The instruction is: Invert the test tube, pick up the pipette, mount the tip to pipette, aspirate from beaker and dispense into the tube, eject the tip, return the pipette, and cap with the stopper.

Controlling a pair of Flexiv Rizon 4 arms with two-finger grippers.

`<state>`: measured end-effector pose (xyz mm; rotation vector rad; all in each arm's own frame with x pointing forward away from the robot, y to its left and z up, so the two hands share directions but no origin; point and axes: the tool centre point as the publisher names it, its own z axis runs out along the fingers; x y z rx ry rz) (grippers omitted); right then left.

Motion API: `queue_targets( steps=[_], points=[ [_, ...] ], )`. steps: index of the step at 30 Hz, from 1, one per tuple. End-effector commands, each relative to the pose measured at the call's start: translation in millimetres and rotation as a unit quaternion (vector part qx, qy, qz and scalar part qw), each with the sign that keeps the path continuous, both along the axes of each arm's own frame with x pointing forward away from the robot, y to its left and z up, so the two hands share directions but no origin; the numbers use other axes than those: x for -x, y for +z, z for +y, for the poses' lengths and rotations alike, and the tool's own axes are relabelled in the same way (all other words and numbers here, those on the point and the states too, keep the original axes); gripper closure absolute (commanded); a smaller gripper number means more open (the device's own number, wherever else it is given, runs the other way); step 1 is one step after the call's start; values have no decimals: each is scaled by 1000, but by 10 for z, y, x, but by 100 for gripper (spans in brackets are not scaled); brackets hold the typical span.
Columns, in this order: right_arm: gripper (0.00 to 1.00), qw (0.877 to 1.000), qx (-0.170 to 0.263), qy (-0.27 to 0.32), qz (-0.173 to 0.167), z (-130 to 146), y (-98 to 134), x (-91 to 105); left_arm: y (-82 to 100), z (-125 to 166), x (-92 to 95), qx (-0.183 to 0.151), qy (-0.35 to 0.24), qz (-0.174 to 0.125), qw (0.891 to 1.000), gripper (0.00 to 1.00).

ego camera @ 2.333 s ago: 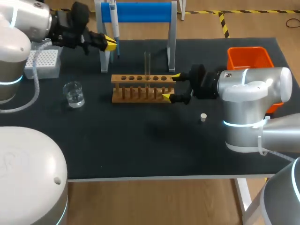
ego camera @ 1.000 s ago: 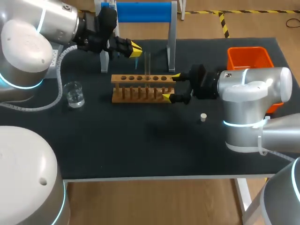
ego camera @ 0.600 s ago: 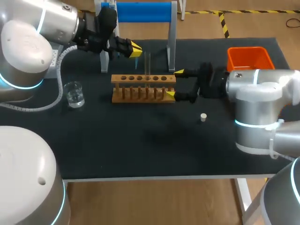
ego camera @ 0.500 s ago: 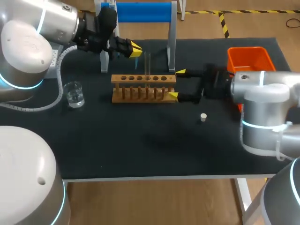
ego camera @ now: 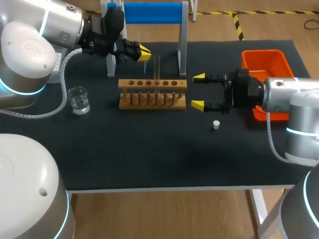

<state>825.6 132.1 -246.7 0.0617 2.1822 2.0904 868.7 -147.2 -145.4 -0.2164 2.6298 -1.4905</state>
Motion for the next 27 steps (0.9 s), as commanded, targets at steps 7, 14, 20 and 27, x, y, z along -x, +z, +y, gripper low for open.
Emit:
queue_targets(
  steps=[7, 14, 20, 27],
  points=[
    [0, 999, -1, 41, 27, 303, 143, -147, 13, 7, -1, -1, -1, 2, 1000, 100],
    [0, 998, 3, 56, 24, 547, 240, -229, 13, 7, -1, -1, -1, 2, 1000, 100],
    [0, 998, 3, 63, 21, 720, 318, -301, 13, 7, -1, -1, -1, 2, 1000, 100],
    [0, 997, -3, 71, 30, 869, 396, -357, 13, 7, -1, -1, -1, 2, 1000, 100]
  ],
)
